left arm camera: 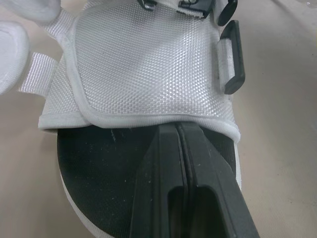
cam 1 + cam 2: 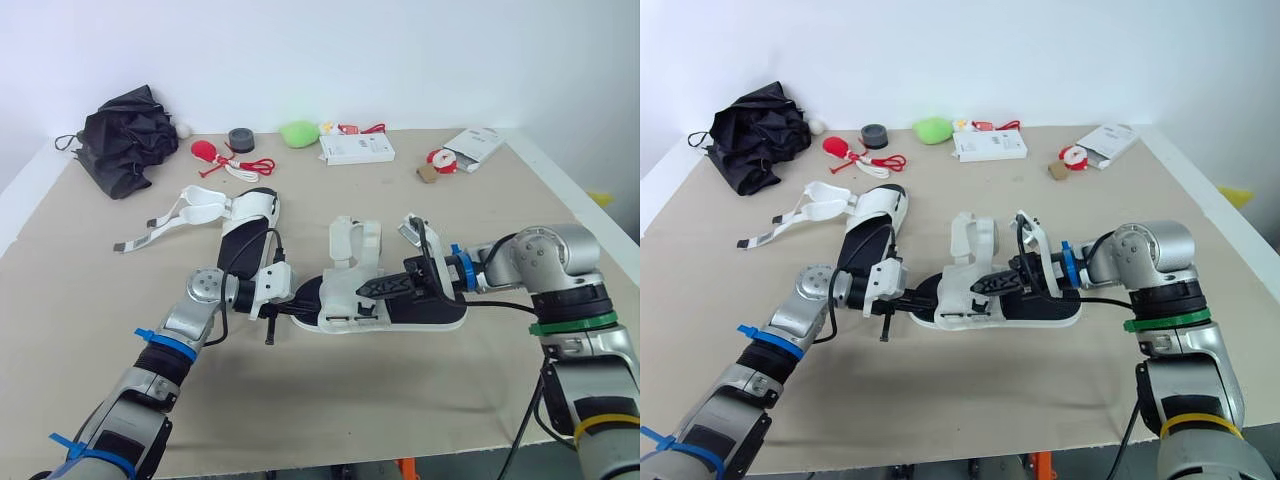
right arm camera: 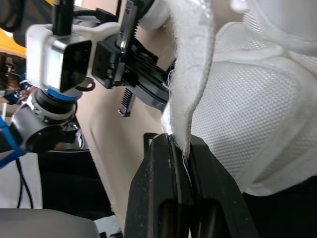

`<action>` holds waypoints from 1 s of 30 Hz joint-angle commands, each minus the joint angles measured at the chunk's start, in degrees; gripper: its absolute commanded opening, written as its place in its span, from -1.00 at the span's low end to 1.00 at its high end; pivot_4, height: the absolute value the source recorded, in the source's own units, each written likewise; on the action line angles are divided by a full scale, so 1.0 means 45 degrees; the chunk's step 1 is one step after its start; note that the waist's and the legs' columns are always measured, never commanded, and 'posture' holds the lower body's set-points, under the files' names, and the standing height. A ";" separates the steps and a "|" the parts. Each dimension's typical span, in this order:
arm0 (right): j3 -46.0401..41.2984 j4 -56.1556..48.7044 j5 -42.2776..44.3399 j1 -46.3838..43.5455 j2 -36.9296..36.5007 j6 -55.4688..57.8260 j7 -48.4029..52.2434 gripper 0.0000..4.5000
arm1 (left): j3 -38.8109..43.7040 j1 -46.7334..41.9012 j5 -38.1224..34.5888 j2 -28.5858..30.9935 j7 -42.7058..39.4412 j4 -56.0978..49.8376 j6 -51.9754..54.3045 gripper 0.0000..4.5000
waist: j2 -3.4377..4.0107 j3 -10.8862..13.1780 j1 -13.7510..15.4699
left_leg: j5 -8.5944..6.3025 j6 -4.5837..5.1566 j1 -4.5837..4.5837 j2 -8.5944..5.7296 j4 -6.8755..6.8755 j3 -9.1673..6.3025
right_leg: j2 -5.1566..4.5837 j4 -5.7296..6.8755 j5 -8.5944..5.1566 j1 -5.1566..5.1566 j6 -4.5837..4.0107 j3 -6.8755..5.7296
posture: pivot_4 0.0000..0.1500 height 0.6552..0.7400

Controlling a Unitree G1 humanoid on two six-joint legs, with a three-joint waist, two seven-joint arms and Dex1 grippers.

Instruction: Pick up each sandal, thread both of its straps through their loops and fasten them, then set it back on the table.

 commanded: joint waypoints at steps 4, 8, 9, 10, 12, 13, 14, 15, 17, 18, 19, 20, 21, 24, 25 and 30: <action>-0.0452 -0.0321 0.0266 -0.0296 0.0096 0.0305 0.0264 -0.95 | -0.0750 0.0703 0.0810 0.0197 -0.0081 0.0739 0.0567 -1.00 | 0.0000 0.0000 -0.0001 | 0.0000 0.0000 0.0001 0.0000 0.0001 0.0002 | -0.0003 0.0000 -0.0001 0.0000 0.0001 0.0000 | 1.00 1.00; -0.0731 -0.0200 0.0356 -0.0472 0.0105 0.0374 0.0317 -0.95 | -0.0770 0.0728 0.0811 0.0185 -0.0083 0.0709 0.0582 -1.00 | 0.0001 0.0000 -0.0001 | 0.0000 0.0000 0.0000 0.0000 0.0001 0.0002 | -0.0004 0.0000 -0.0001 0.0000 0.0001 -0.0001 | 1.00 1.00; -0.0684 -0.0277 0.0322 -0.0432 0.0078 0.0371 0.0317 -0.95 | -0.0775 0.0723 0.0816 0.0181 -0.0084 0.0717 0.0574 -1.00 | 0.0001 0.0000 -0.0001 | 0.0000 0.0000 0.0000 0.0000 0.0001 0.0002 | -0.0004 0.0000 -0.0001 0.0000 0.0001 -0.0001 | 1.00 1.00; -0.0643 -0.0319 0.0284 -0.0389 0.0069 0.0368 0.0305 -0.95 | -0.0776 0.0713 0.0819 0.0177 -0.0083 0.0730 0.0568 -1.00 | 0.0001 0.0000 0.0000 | 0.0000 0.0000 0.0000 0.0000 0.0001 0.0002 | -0.0004 0.0000 0.0000 0.0000 0.0001 -0.0001 | 1.00 1.00; -0.0512 -0.0387 0.0187 -0.0232 0.0050 0.0329 0.0252 -0.95 | -0.0771 0.0693 0.0814 0.0167 -0.0079 0.0747 0.0576 -1.00 | 0.0001 0.0001 0.0000 | 0.0000 0.0000 0.0000 0.0000 0.0002 0.0002 | -0.0005 0.0000 -0.0001 -0.0001 0.0001 -0.0001 | 1.00 1.00; -0.0533 -0.0368 0.0182 -0.0193 0.0077 0.0343 0.0199 -0.95 | -0.0769 0.0698 0.0810 0.0172 -0.0078 0.0730 0.0585 -1.00 | 0.0001 0.0001 -0.0001 | 0.0000 0.0000 0.0000 0.0000 0.0002 0.0002 | -0.0005 0.0000 -0.0001 -0.0001 0.0002 -0.0001 | 1.00 1.00; -0.0595 -0.0291 0.0206 -0.0191 0.0120 0.0356 0.0147 -0.95 | -0.0768 0.0703 0.0807 0.0175 -0.0079 0.0719 0.0592 -1.00 | 0.0001 0.0001 0.0000 | 0.0000 0.0000 0.0000 0.0000 0.0001 0.0002 | -0.0005 0.0000 -0.0001 -0.0001 0.0001 -0.0002 | 1.00 1.00; -0.0658 -0.0253 0.0233 -0.0218 0.0154 0.0367 0.0131 -0.95 | -0.0764 0.0713 0.0800 0.0183 -0.0084 0.0702 0.0599 -1.00 | 0.0001 0.0001 -0.0001 | 0.0000 0.0000 0.0000 0.0000 0.0001 0.0002 | -0.0005 0.0000 -0.0001 -0.0001 0.0002 -0.0002 | 1.00 1.00; -0.0872 -0.0082 0.0302 -0.0394 0.0265 0.0379 0.0091 -0.95 | -0.0767 0.0722 0.0798 0.0192 -0.0096 0.0702 0.0610 -1.00 | 0.0001 0.0001 -0.0001 | 0.0000 0.0000 0.0000 0.0000 0.0001 0.0002 | -0.0005 0.0000 -0.0001 -0.0001 0.0002 -0.0001 | 1.00 1.00; -0.0935 -0.0008 0.0344 -0.0476 0.0282 0.0379 0.0094 -0.95 | -0.0770 0.0724 0.0800 0.0192 -0.0100 0.0705 0.0614 -1.00 | 0.0001 0.0001 -0.0001 | 0.0000 0.0000 0.0000 0.0000 0.0002 0.0002 | -0.0005 0.0000 -0.0001 -0.0001 0.0002 -0.0002 | 1.00 1.00; -0.0960 0.0017 0.0364 -0.0512 0.0283 0.0379 0.0099 -0.95 | -0.0774 0.0724 0.0802 0.0193 -0.0105 0.0708 0.0622 -1.00 | 0.0001 0.0001 -0.0001 | 0.0000 0.0000 0.0000 0.0000 0.0002 0.0002 | -0.0005 0.0000 -0.0001 -0.0001 0.0002 -0.0002 | 1.00 1.00; -0.0935 -0.0015 0.0379 -0.0505 0.0253 0.0379 0.0120 -0.95 | -0.0785 0.0734 0.0805 0.0202 -0.0121 0.0691 0.0628 -1.00 | 0.0001 0.0001 0.0000 | 0.0000 0.0000 0.0000 0.0000 0.0002 0.0002 | -0.0005 0.0000 -0.0001 -0.0001 0.0002 -0.0003 | 1.00 1.00; -0.0874 -0.0050 0.0416 -0.0475 0.0200 0.0379 0.0145 -0.95 | -0.0819 0.0731 0.0839 0.0225 -0.0152 0.0687 0.0611 -1.00 | 0.0002 0.0001 0.0000 | 0.0000 0.0000 -0.0001 0.0000 0.0002 0.0002 | -0.0005 0.0000 -0.0001 -0.0001 0.0002 -0.0004 | 1.00 1.00; -0.0545 -0.0272 0.0536 -0.0223 -0.0041 0.0379 0.0213 -0.95 | -0.0944 0.0682 0.1047 0.0357 -0.0233 0.0744 0.0390 -1.00 | 0.0002 0.0001 -0.0002 | -0.0001 -0.0001 -0.0001 0.0000 0.0001 0.0003 | -0.0006 0.0000 -0.0001 -0.0001 0.0001 -0.0003 | 1.00 1.00; -0.0466 -0.0355 0.0583 -0.0147 -0.0104 0.0379 0.0242 -0.95 | -0.0945 0.0667 0.1061 0.0377 -0.0241 0.0763 0.0368 -1.00 | 0.0002 0.0001 -0.0003 | -0.0001 -0.0001 0.0000 0.0000 0.0001 0.0002 | -0.0006 0.0000 -0.0001 -0.0003 0.0001 -0.0003 | 1.00 1.00; 0.0028 -0.0710 0.0735 0.0189 -0.0330 0.0379 0.0252 -0.95 | -0.0911 0.0593 0.1031 0.0393 -0.0243 0.0833 0.0389 -1.00 | 0.0004 0.0001 -0.0017 | -0.0001 -0.0002 0.0002 0.0002 -0.0002 0.0001 | -0.0006 0.0000 -0.0005 -0.0003 -0.0002 -0.0007 | 1.00 1.00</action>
